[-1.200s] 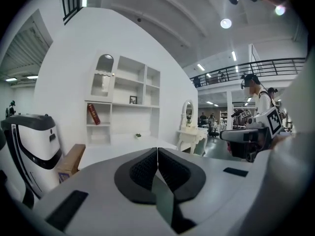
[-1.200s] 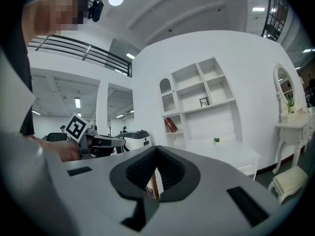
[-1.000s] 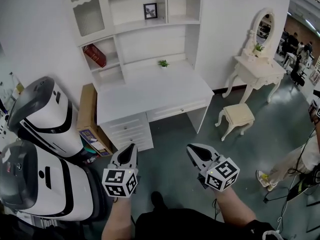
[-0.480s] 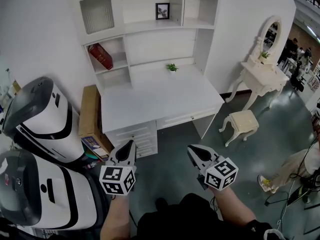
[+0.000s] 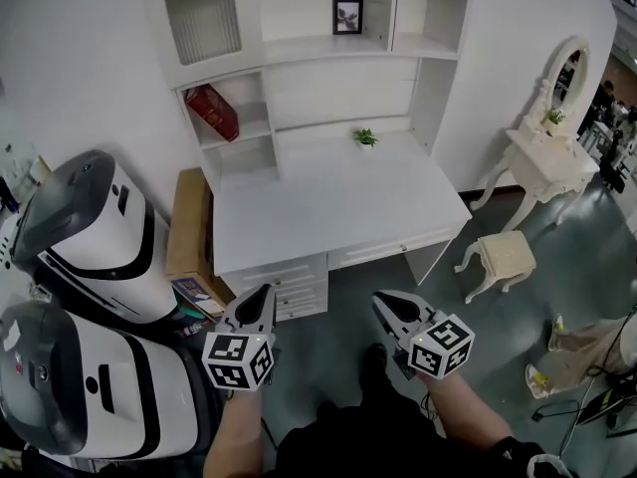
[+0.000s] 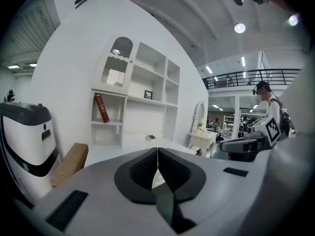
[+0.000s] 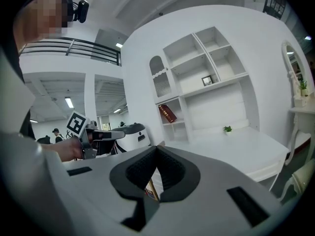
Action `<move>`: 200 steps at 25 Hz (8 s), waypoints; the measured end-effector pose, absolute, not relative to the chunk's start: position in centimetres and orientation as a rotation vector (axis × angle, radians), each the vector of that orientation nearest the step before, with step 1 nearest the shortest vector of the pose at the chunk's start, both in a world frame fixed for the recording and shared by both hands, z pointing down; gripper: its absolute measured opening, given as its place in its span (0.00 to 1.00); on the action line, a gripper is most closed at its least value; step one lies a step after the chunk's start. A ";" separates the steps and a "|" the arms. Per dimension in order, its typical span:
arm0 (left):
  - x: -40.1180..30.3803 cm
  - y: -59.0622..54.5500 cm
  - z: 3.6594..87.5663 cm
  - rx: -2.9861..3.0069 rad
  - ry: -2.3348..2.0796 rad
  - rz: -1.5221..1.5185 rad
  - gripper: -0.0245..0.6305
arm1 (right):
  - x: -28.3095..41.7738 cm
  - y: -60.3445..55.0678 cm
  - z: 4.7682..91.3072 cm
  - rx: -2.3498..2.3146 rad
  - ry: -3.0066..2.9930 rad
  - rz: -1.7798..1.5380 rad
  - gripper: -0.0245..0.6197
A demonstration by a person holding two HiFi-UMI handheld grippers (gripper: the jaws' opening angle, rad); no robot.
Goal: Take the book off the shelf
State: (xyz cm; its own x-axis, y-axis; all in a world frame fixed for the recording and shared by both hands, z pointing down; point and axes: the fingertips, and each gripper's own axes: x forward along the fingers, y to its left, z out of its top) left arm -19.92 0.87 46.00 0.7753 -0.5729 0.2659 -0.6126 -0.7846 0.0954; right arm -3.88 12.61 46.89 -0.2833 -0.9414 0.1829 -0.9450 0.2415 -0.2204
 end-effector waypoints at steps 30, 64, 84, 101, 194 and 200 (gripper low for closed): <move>1.6 -16.8 46.5 2.631 -1.196 0.435 0.05 | 18.9 -7.8 50.3 1.563 -2.621 0.649 0.06; -16.3 -43.2 44.8 2.428 -1.523 0.236 0.06 | -2.0 -38.2 47.5 1.003 -2.715 0.445 0.06; -13.3 -52.1 42.8 2.372 -1.547 0.195 0.37 | -1.0 -44.0 46.7 0.860 -2.781 0.419 0.06; -14.5 -58.0 37.9 2.360 -1.687 0.073 0.52 | 0.4 -44.1 47.8 0.877 -2.754 0.455 0.06; 16.6 -32.8 39.6 2.709 -1.355 0.149 0.37 | 33.2 -27.0 45.2 1.553 -2.628 0.453 0.06; 18.6 -33.4 39.8 2.799 -1.223 0.184 0.37 | 33.4 -27.1 43.5 1.664 -2.613 0.389 0.06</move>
State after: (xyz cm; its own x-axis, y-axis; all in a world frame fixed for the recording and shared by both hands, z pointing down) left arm 18.64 -33.41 39.80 0.6740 -0.7249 0.1425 -0.7347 -0.6779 0.0269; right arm 33.40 -27.13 43.47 -0.4320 -0.8895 0.1489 -0.8943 0.4012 -0.1981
